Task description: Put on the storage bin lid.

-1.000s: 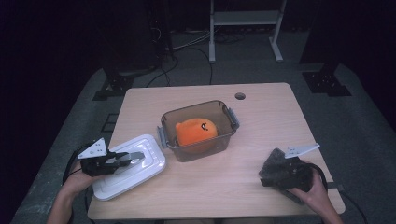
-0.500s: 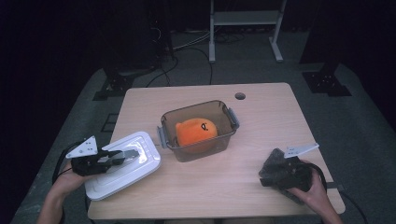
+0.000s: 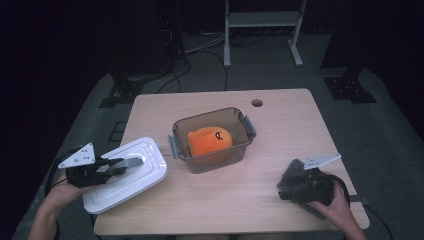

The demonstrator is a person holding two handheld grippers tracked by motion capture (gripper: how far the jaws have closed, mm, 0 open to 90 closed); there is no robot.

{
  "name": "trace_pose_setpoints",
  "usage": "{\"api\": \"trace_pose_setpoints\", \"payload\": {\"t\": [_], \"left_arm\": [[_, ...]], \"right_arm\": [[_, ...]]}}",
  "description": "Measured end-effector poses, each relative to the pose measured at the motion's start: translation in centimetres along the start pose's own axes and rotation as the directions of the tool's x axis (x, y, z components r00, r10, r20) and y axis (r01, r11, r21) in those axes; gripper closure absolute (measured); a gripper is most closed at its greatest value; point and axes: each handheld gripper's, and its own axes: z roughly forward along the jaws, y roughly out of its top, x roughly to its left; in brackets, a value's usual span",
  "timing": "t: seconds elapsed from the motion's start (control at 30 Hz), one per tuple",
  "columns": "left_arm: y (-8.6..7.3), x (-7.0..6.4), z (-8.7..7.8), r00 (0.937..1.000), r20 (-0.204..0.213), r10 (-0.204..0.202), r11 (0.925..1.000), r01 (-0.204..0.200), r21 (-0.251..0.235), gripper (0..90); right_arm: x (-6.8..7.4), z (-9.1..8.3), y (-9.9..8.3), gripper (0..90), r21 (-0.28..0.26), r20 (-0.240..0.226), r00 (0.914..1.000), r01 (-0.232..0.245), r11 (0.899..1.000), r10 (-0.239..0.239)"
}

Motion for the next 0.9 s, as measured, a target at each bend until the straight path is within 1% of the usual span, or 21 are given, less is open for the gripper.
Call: {"api": "trace_pose_setpoints", "payload": {"t": [0.17,0.2,0.3,0.33,0.43,0.47,0.5,0.57,0.67,0.7,0.73,0.77,0.8,0.9], "left_arm": [[0.8,0.1,-0.6,0.9999,-0.008,0.013,0.9999,-0.013,-0.008,66.4],[1.2,0.1,-0.8,0.9996,-0.008,0.025,0.9996,-0.025,-0.009,66.5],[1.9,0.1,-1.1,0.9992,-0.010,0.039,0.9992,-0.039,-0.012,66.5],[2.2,0.1,-1.1,0.9987,-0.011,0.049,0.9987,-0.049,-0.012,66.5],[2.9,0.1,-1.2,0.9986,-0.010,0.051,0.9980,-0.052,-0.035,66.5],[3.1,0.1,-1.2,0.9985,-0.005,0.055,0.9976,-0.055,-0.042,66.5],[3.4,0.1,-1.2,0.9987,-0.002,0.050,0.9976,-0.050,-0.047,66.5],[3.9,0.1,-1.2,0.9985,-0.003,0.054,0.9969,-0.055,-0.056,66.5],[4.7,0.2,-1.1,0.9976,-0.001,0.069,0.9961,-0.069,-0.055,66.5],[4.7,0.2,-1.1,0.9976,-0.001,0.069,0.9961,-0.069,-0.055,66.5],[5.2,0.2,-0.9,0.9969,0.004,0.078,0.9955,-0.078,-0.055,66.5],[5.2,0.2,-0.9,0.9969,0.004,0.078,0.9955,-0.078,-0.055,66.5],[5.7,0.2,-0.6,0.9966,0.009,0.082,0.9951,-0.081,-0.057,66.5],[6.4,0.3,0.0,0.9957,0.019,0.090,0.9947,-0.089,-0.052,66.5]], "right_arm": [[0.0,0.1,0.0,20.5,0.005,0.000,1.0000,0.000,1.000,0.000],[0.0,0.1,0.0,20.5,0.007,0.001,1.0000,0.000,1.000,0.000],[0.0,0.1,0.0,20.5,0.004,0.001,1.0000,0.000,1.000,0.000],[0.0,0.1,0.0,20.5,0.004,0.000,1.0000,0.001,1.000,-0.001],[0.0,0.1,0.0,20.5,0.007,0.000,1.0000,0.001,1.000,-0.001],[0.0,0.1,0.0,20.5,0.005,0.000,1.0000,0.000,1.000,0.000],[0.0,0.1,0.0,20.5,0.005,0.000,1.0000,0.000,1.000,0.000],[0.0,0.0,0.0,20.5,0.006,0.000,1.0000,0.000,1.000,0.000],[0.0,0.0,0.0,20.5,0.005,0.001,1.0000,0.000,1.000,0.000],[0.0,0.0,0.0,20.5,0.005,0.001,1.0000,0.000,1.000,0.000],[0.0,0.0,0.0,20.5,0.004,0.000,1.0000,0.000,1.000,0.000],[0.0,0.0,0.0,20.5,0.004,0.000,1.0000,0.002,1.000,-0.002],[0.0,0.0,0.0,20.5,0.005,0.001,1.0000,0.002,1.000,-0.002],[0.0,0.0,0.0,20.5,0.001,0.001,1.0000,0.002,1.000,-0.002]]}}
